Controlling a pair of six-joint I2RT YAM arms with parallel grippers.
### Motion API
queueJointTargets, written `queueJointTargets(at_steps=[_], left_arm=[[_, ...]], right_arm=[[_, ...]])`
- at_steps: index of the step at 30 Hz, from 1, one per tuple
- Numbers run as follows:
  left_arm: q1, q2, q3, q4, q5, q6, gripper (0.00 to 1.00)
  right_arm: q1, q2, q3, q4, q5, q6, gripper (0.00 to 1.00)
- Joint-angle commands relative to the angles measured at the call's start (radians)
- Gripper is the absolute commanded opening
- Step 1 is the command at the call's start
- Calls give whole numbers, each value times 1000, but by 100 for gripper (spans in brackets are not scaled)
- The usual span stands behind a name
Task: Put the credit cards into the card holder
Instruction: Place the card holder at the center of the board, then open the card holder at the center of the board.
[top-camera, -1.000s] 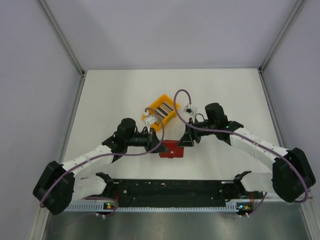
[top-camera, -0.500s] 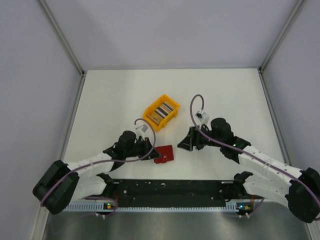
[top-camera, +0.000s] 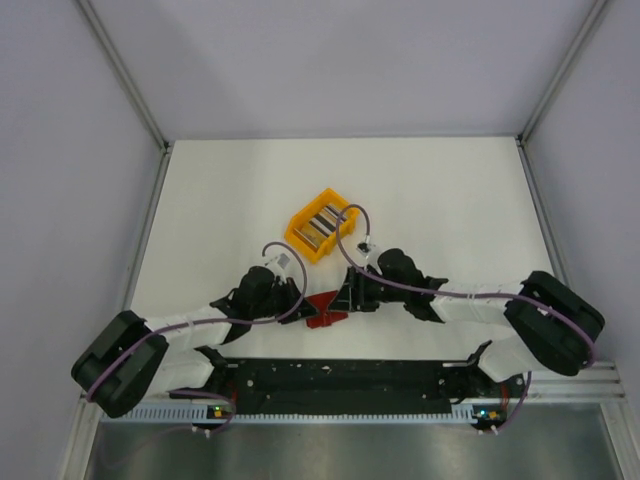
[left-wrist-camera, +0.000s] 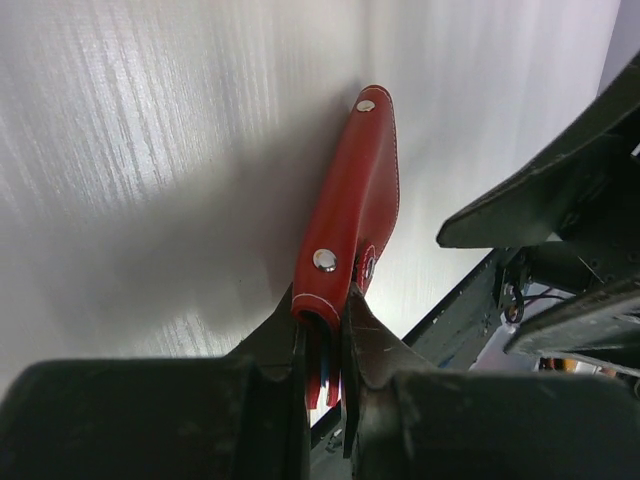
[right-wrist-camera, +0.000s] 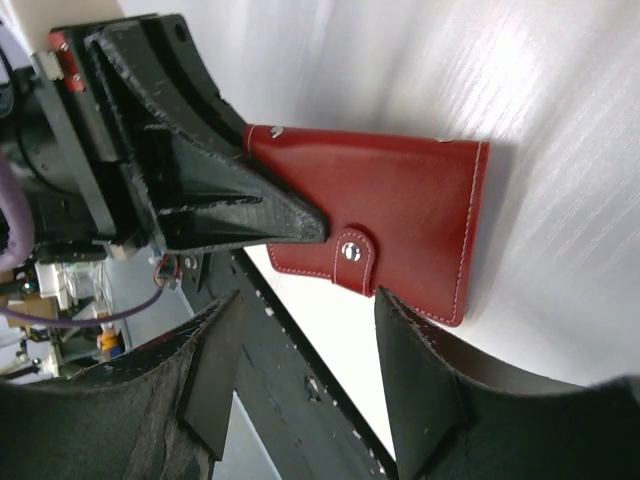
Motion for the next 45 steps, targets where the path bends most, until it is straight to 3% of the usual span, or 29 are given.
queueJointTargets(at_steps=[1,5,18,26,34,36,45], left_arm=[[-2,16,-38,11,-68,3,0],[-2,16,-48,27,-65,-2,0],[-2,11,-50,36,-76,-11,0],[-1,11,-47,50,-69,-20,0],[-1,11,-59,70,-58,-28,0],[-2,11,-59,68,-58,-28,0],[-1,17,-33,-7,-104,-51,0]], right_arm=[[12,70,-8,191,1,90,54],[16,138,-4,258,-28,114,52],[70,231,1,243,0,135,45],[101,293,30,341,-33,147,37],[101,275,62,302,41,86,20],[101,264,70,276,69,54,0],[124,255,56,423,-104,-170,0]])
